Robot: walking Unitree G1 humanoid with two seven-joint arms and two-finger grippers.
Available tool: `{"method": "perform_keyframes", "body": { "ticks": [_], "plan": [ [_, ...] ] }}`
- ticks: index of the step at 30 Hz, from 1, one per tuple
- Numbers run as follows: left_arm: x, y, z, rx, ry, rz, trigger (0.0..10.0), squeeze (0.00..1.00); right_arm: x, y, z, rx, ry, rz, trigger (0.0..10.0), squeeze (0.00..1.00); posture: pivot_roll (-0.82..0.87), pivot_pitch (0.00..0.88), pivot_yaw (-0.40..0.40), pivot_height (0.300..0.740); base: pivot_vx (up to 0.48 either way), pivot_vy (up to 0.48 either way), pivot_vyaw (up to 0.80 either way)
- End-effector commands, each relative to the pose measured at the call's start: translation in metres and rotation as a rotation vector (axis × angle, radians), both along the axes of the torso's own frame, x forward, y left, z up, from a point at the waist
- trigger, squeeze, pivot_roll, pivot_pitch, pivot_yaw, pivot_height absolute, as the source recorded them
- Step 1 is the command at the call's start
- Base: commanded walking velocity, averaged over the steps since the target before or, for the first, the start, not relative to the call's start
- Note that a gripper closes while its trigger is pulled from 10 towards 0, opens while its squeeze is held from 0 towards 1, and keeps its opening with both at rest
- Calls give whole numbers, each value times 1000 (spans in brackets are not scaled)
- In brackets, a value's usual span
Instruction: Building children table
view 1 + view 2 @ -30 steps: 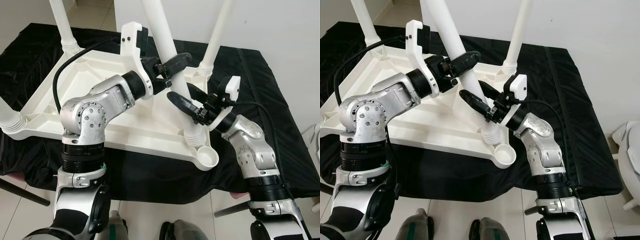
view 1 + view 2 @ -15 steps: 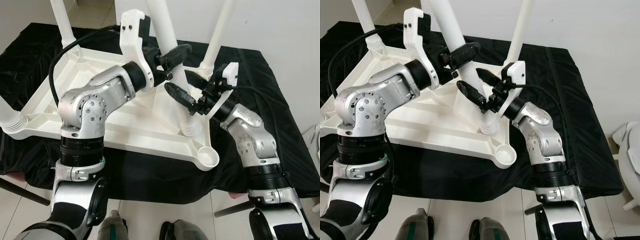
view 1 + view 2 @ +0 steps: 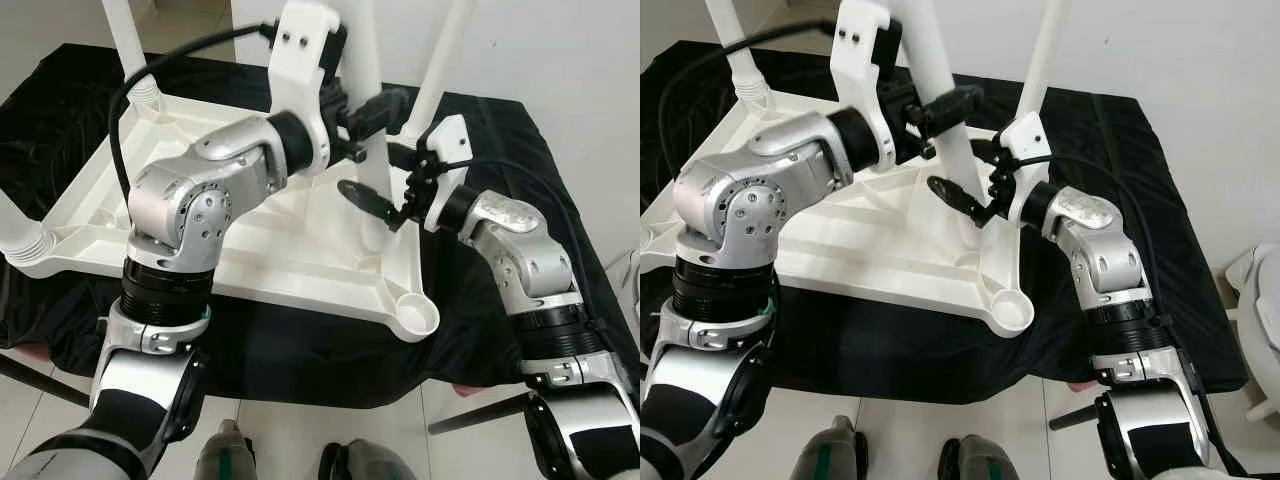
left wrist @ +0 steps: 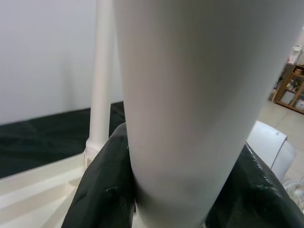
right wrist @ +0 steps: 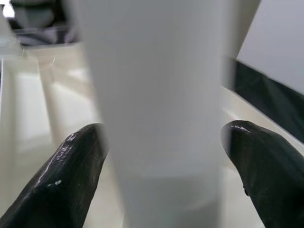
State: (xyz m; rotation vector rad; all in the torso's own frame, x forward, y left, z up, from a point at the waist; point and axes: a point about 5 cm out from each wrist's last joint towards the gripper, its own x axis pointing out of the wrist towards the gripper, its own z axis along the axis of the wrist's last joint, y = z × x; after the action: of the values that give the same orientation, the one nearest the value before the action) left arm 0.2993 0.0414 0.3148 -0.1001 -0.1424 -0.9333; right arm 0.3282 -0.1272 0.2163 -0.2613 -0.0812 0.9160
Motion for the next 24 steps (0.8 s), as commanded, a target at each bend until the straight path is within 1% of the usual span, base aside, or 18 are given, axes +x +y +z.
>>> {"method": "perform_keyframes", "body": {
  "ticks": [1, 4, 11, 17, 18, 20, 21, 22, 23, 24],
  "plan": [
    [-3, -5, 7, 10, -50, -41, 10000, 0, -3, 2, -7, -52, 10, 24, 10000, 0, 13, 25, -75, 740, 0, 0, 0],
    [-3, -6, 10, 6, -59, -38, 10000, 0, -4, 3, -11, -75, 10, 36, 10000, 0, 13, 25, -75, 740, 0, 0, 0],
    [-4, -7, 13, 5, -73, -43, 10000, 0, -5, 3, -13, -83, 21, 32, 10000, 0, 10, 22, -68, 740, 0, 0, 0],
    [-7, -12, 11, 16, -77, -60, 10000, 0, -1, 2, -10, -69, 33, -12, 10000, 0, 9, 21, -64, 740, 0, 0, 0],
    [-8, -13, 10, 16, -78, -66, 10000, 0, 2, 1, -9, -65, 32, -33, 9098, 0, 9, 21, -64, 740, 0, 0, 0],
    [-8, -13, 10, 16, -78, -66, 10000, 0, 2, 1, -9, -65, 32, -33, 9098, 0, 9, 21, -64, 740, 0, 0, 0],
    [-9, -14, 10, 16, -77, -71, 10000, 0, 4, 0, -8, -61, 30, -49, 4902, 0, 12, 21, -65, 740, 0, 0, 0],
    [-10, -15, 10, 16, -77, -75, 10000, 0, 7, 0, -6, -55, 20, -66, 1059, 0, 15, 20, -65, 740, 0, 0, 0],
    [-10, -15, 10, 16, -77, -75, 10000, 0, 7, 0, -6, -55, 20, -66, 1059, 0, 15, 20, -65, 740, 0, 0, 0],
    [-10, -16, 10, 17, -78, -78, 10000, 0, 8, 0, -5, -51, 13, -75, 0, 0, 15, 20, -65, 740, 0, 0, 0]
  ]
}}
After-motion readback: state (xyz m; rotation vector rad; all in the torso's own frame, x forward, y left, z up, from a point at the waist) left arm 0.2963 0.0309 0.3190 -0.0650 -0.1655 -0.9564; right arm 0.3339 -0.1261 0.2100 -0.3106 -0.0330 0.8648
